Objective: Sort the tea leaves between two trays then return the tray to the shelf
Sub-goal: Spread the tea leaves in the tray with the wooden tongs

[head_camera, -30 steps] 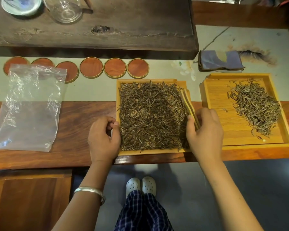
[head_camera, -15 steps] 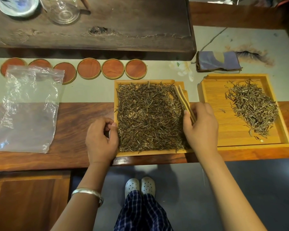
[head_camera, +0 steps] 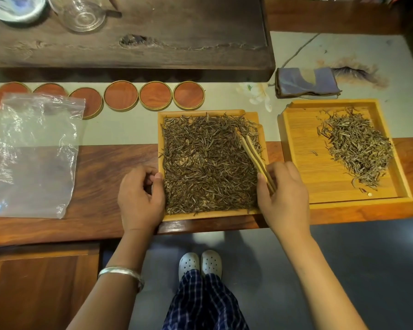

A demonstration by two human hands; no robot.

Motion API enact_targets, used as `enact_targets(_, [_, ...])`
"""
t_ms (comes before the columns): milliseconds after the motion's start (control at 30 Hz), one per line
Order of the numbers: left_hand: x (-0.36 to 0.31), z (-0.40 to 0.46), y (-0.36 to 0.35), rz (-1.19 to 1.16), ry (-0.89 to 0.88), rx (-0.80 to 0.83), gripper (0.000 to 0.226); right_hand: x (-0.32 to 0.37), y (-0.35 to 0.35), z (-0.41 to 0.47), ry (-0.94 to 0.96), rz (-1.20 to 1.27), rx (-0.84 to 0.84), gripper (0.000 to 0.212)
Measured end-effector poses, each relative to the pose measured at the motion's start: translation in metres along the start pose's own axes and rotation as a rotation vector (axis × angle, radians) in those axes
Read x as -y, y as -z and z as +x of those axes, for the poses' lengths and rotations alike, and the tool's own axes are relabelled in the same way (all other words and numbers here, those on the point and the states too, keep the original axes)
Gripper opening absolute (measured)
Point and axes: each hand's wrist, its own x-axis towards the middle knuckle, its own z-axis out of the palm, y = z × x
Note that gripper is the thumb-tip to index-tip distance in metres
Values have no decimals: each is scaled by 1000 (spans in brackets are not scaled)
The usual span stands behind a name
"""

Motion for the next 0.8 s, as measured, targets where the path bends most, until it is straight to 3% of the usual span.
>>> enact_targets(800, [-1, 0, 0, 17, 24, 10, 10, -6, 11, -60, -48, 41, 13, 7])
